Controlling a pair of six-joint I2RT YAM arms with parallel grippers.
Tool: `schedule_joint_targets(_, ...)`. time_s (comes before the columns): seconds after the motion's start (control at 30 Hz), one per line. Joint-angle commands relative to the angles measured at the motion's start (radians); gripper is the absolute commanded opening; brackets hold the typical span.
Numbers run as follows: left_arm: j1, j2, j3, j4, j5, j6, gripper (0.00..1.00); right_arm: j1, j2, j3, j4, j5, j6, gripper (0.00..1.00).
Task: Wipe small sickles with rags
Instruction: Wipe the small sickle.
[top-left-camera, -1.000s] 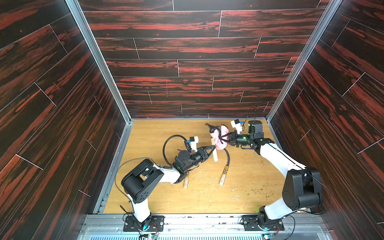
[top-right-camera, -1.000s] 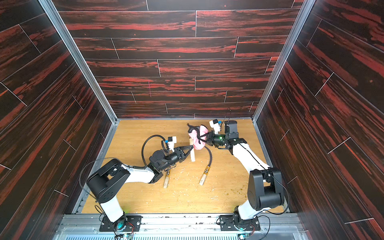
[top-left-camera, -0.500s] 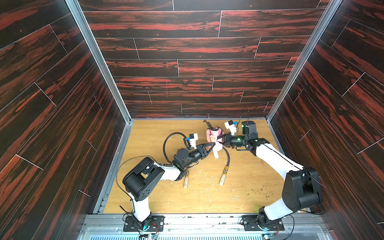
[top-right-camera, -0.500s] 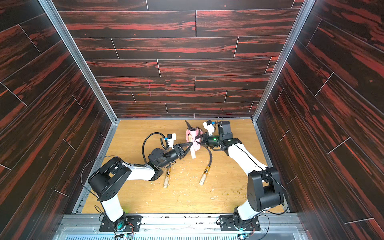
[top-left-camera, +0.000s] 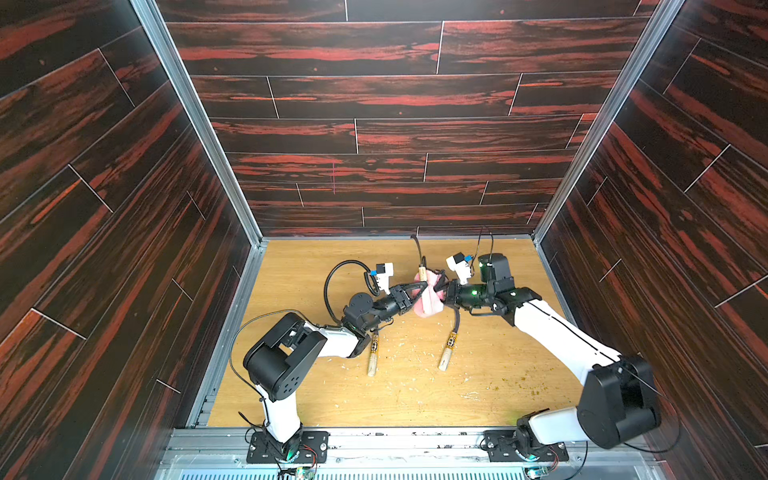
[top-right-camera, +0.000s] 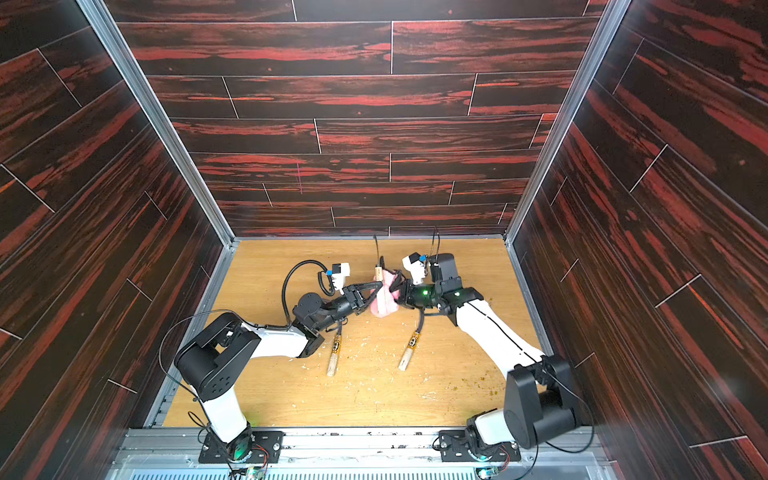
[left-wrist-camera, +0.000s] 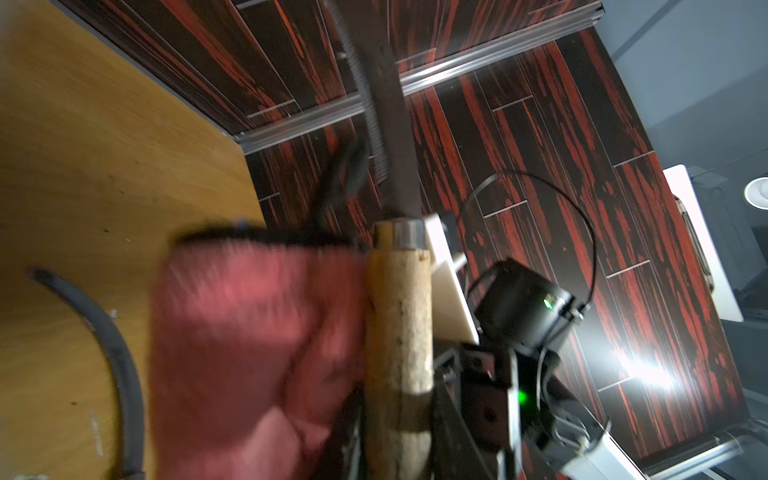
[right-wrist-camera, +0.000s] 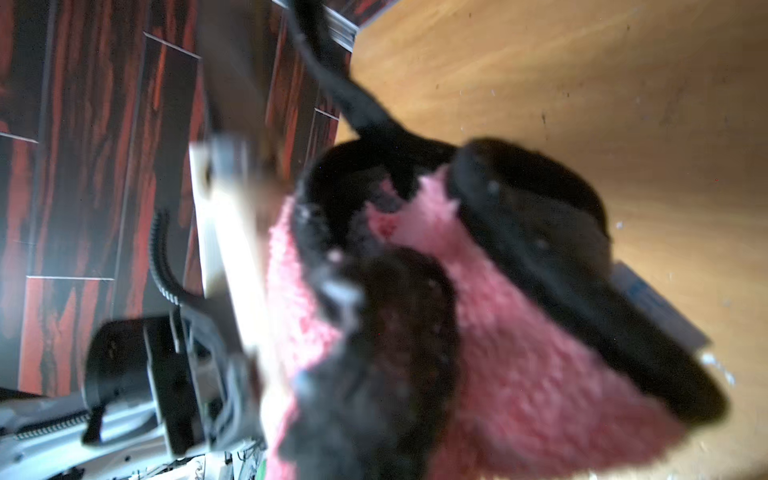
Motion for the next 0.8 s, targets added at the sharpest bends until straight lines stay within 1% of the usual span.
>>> schedule_joint_targets(0.0,0.047,-0.041,0.002,-0.044,-0.035,0.056,0.0,0.041,-0.084,-0.033,-0.077,-0.033,-0.025,0.0)
schedule_joint_targets(0.2,0.073,-0.061,0.019,-0.088,-0.021,0.079,0.0,0.056,-0.138,-0.099,-0.119,0.001,-0.023,0.0)
schedule_joint_targets(0.3,0.073,-0.061,0.019,-0.114,-0.008,0.087,0.0,0.056,-0.164,-0.096,-0.168,0.063,-0.043,0.0)
schedule_joint_targets(0.33,0.073,-0.089,0.017,-0.124,0.001,0.087,0.0,0.056,-0.164,-0.083,-0.184,0.079,-0.052,0.0)
schedule_joint_targets(0.47,0.071,-0.113,-0.008,-0.136,0.024,0.078,0.0,0.03,-0.131,0.0,-0.244,0.117,-0.1,0.0)
schedule_joint_targets(0.63,0.049,-0.187,-0.074,-0.179,0.005,0.102,0.0,-0.065,-0.08,0.109,-0.249,0.096,-0.12,0.0)
schedule_joint_targets(0.77,0.015,-0.208,-0.095,-0.199,-0.002,0.116,0.0,-0.097,0.003,0.219,-0.237,0.066,-0.132,0.0)
